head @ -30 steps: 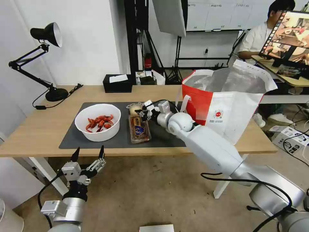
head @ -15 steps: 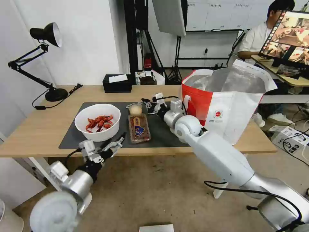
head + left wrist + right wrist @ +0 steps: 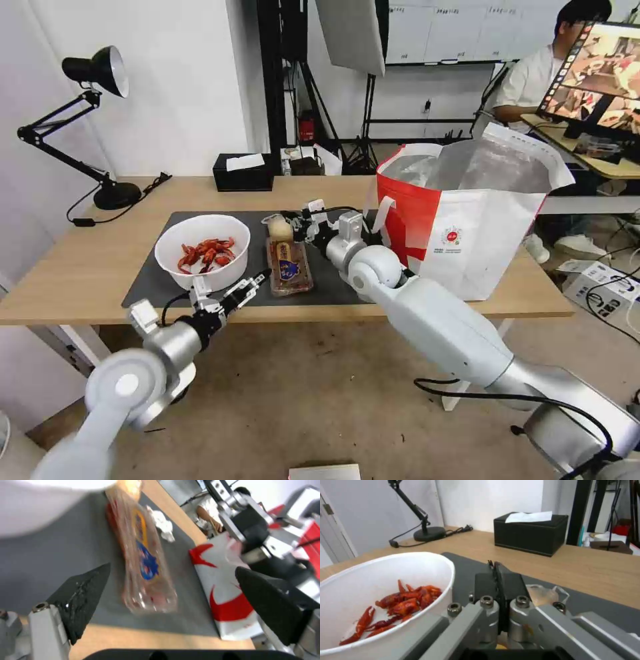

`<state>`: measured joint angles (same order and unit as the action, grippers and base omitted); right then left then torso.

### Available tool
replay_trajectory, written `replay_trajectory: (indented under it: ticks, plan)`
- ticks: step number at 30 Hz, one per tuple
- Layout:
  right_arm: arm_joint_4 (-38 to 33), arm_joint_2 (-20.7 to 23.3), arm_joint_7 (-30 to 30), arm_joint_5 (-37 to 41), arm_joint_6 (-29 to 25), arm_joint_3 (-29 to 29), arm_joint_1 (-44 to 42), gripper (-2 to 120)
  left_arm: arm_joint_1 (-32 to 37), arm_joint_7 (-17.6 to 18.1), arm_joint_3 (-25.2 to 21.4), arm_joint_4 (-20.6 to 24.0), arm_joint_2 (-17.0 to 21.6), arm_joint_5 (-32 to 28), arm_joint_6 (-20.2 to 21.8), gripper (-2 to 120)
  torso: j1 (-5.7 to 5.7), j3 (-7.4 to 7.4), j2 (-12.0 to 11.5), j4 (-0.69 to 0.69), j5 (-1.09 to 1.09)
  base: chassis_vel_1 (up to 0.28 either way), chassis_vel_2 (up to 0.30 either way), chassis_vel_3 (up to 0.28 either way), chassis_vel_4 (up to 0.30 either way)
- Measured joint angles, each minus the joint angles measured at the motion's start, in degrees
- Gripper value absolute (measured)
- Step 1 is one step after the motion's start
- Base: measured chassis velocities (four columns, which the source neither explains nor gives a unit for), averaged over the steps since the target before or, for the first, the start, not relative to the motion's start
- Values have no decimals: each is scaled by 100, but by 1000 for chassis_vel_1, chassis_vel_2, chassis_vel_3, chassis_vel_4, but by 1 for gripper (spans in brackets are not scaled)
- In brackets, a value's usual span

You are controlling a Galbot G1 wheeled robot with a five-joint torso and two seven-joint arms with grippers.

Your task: Pick up the trash from the table and place it into the takeout bag.

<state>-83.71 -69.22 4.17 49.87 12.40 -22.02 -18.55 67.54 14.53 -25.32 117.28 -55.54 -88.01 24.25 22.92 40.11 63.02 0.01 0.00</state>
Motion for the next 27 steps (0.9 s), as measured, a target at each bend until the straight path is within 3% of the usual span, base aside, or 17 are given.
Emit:
replay_trajectory:
  ticks: [8,18,27]
  plan:
    - [3,72,81,44,21,-31,54,0,-493,107,493,-428,-19,-4,-10,100,0,0,0,-2,0,0,0,0,0]
    - [-6,84,90,36,27,-31,12,0,-801,204,764,-816,-36,34,-32,100,0,0,0,-2,0,0,0,0,0]
    - [55,82,68,14,28,-21,-6,0,-1071,277,1000,-1188,-275,140,-170,100,0,0,1,-2,0,0,0,0,0]
